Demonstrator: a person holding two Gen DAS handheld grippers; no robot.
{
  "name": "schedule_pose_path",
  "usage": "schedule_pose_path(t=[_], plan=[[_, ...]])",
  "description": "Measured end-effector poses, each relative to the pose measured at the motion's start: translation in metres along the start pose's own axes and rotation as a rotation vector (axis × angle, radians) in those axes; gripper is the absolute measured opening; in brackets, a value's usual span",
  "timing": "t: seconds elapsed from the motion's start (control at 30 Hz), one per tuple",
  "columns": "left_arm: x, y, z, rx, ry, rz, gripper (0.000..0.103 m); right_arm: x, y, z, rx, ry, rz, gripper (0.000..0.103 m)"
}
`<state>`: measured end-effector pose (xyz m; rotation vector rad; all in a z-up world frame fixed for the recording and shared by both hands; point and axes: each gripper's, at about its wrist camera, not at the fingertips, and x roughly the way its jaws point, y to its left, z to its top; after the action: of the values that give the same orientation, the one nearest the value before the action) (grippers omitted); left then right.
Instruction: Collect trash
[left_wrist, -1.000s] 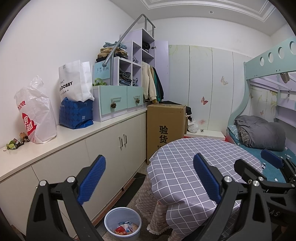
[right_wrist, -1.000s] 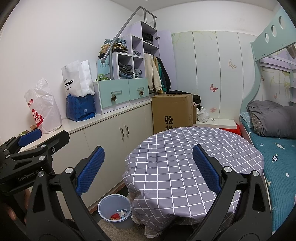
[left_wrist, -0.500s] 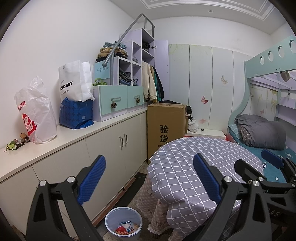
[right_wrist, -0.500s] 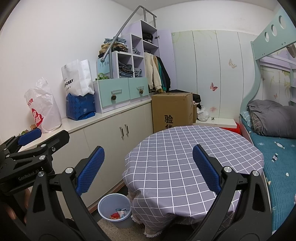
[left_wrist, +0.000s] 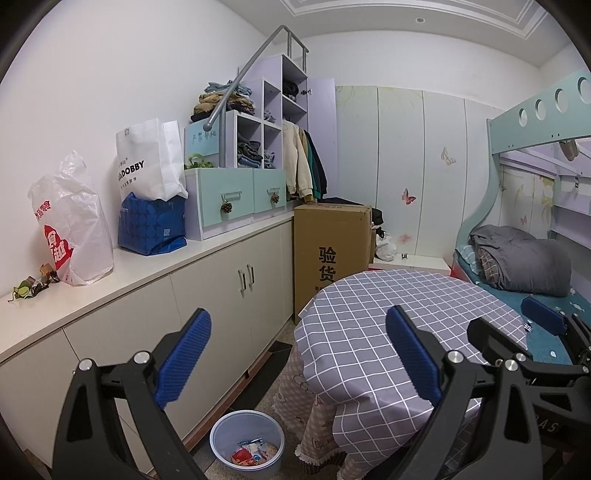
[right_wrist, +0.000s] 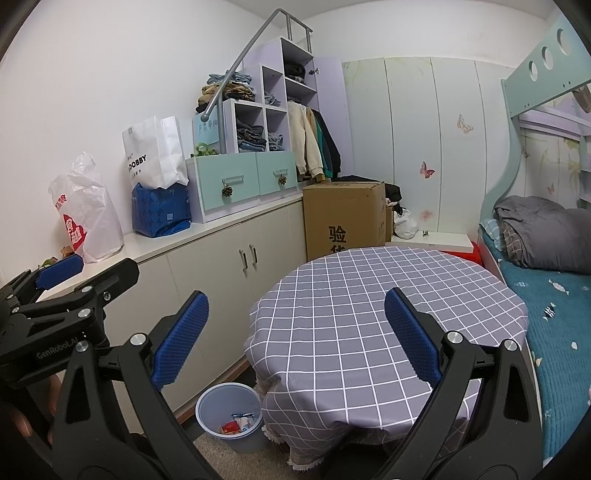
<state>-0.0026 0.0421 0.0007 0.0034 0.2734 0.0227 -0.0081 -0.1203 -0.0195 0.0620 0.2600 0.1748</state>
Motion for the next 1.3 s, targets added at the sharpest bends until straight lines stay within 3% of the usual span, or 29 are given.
schedule_pose_path(t=[1.3], plan=[[0.004, 0.017, -0.014, 0.017, 0.024, -0.005, 0.094, 0.003, -0.006, -0.009, 0.014, 0.032, 0.02, 0.094]])
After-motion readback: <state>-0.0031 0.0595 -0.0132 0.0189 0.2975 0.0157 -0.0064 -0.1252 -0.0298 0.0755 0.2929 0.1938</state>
